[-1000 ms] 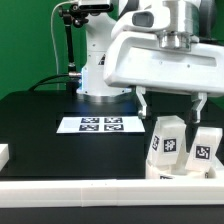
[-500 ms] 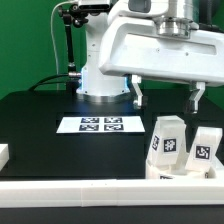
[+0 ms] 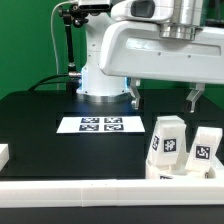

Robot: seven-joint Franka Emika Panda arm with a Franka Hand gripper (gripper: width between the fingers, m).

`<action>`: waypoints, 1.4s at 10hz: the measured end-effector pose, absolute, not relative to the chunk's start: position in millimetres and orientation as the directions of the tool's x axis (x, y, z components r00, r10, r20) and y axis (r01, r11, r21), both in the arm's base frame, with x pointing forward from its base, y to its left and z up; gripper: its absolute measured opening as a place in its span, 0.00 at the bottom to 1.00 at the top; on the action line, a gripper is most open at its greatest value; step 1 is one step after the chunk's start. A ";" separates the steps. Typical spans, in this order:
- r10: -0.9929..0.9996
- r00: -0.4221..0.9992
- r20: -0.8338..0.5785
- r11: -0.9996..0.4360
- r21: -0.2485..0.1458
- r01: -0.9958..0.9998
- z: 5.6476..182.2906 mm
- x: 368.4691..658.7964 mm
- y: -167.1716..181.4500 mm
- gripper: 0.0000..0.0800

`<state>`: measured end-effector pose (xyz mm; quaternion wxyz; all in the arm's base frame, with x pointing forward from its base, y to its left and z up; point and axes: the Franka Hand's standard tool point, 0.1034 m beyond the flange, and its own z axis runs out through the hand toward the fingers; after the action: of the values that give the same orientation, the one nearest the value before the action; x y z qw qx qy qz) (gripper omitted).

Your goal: Assemble stool

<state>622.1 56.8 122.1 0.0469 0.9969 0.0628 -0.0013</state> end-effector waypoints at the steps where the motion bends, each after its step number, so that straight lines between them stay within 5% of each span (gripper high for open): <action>1: 0.075 0.994 -0.076 -0.995 0.057 0.080 124.5 624.3 55.8 0.81; 5: 0.079 0.996 -0.029 -0.995 0.051 0.080 122.1 630.4 55.1 0.81; 6: 0.007 0.999 -0.046 -0.998 -0.070 0.004 122.2 626.5 55.8 0.81; 8: -0.037 0.998 -0.043 -0.989 -0.141 -0.043 122.1 628.5 64.3 0.81; 12: -0.025 0.999 -0.030 -0.990 -0.140 -0.029 121.1 630.0 61.1 0.81; 14: 0.131 0.991 -0.005 -0.983 -0.128 0.129 121.2 631.2 57.5 0.81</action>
Offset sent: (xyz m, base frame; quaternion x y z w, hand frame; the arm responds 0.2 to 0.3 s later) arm 0.0000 0.0000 0.0000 0.0000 0.0000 0.0000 1.0000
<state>631.2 57.5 121.2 -0.0636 0.9958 0.0653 -0.0066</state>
